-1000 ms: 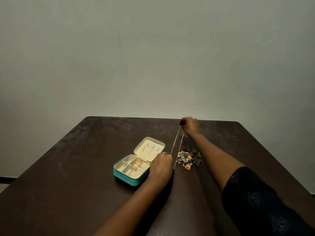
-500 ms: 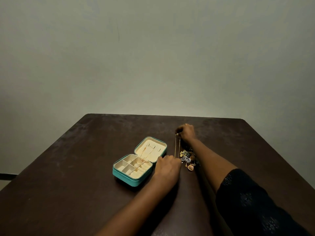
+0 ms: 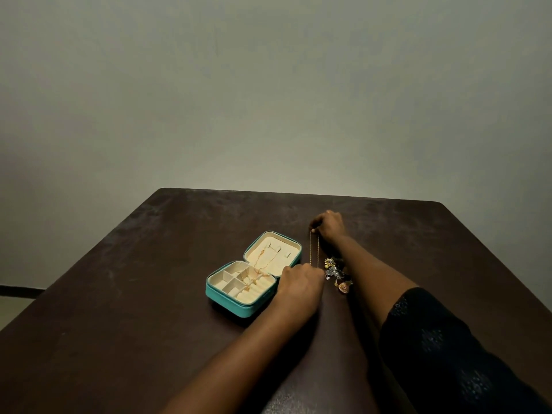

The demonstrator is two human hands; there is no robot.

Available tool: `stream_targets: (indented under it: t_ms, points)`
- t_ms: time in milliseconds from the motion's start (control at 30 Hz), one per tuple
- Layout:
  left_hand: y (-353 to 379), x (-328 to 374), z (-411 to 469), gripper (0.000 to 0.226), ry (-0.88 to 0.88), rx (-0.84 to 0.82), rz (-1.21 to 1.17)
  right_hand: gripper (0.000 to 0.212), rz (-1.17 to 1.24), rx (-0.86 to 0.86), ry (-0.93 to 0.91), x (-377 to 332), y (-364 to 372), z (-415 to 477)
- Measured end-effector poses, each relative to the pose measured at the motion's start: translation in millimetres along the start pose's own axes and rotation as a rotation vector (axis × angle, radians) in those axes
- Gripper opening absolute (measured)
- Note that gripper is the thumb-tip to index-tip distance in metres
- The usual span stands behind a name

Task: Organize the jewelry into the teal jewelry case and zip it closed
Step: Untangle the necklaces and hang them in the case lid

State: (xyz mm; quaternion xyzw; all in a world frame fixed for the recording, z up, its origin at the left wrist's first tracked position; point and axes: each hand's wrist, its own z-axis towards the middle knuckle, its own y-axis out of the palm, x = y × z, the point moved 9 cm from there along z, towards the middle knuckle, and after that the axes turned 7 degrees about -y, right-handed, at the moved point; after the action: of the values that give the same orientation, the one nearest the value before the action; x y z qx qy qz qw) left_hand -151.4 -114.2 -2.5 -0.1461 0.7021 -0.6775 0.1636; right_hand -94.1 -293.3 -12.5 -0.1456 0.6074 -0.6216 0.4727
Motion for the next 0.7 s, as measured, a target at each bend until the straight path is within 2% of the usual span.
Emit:
stream_targets:
  t_ms: [267, 500, 600, 700]
  points:
    - [-1.3, -1.4, -1.4, 0.029, -0.043, -0.020, -0.065, 0.030, -0.082, -0.099, -0.036, -6.8, 2.6, -4.8]
    - [-7.8, -23.7, -0.1, 0.026, -0.138, 0.060, -0.199, 0.031, 0.046, -0.006, 0.087, 8.1, -15.7, -35.2]
    - [-17.6, -47.6, 4.7, 0.029, -0.217, 0.151, -0.167, 0.028, 0.034, 0.017, 0.117, 14.0, -16.8, -57.9]
    - [-21.0, -90.0, 11.1, 0.034, -0.378, 0.172, -0.166, 0.032, -0.078, -0.005, 0.094, 5.1, -14.9, -80.0]
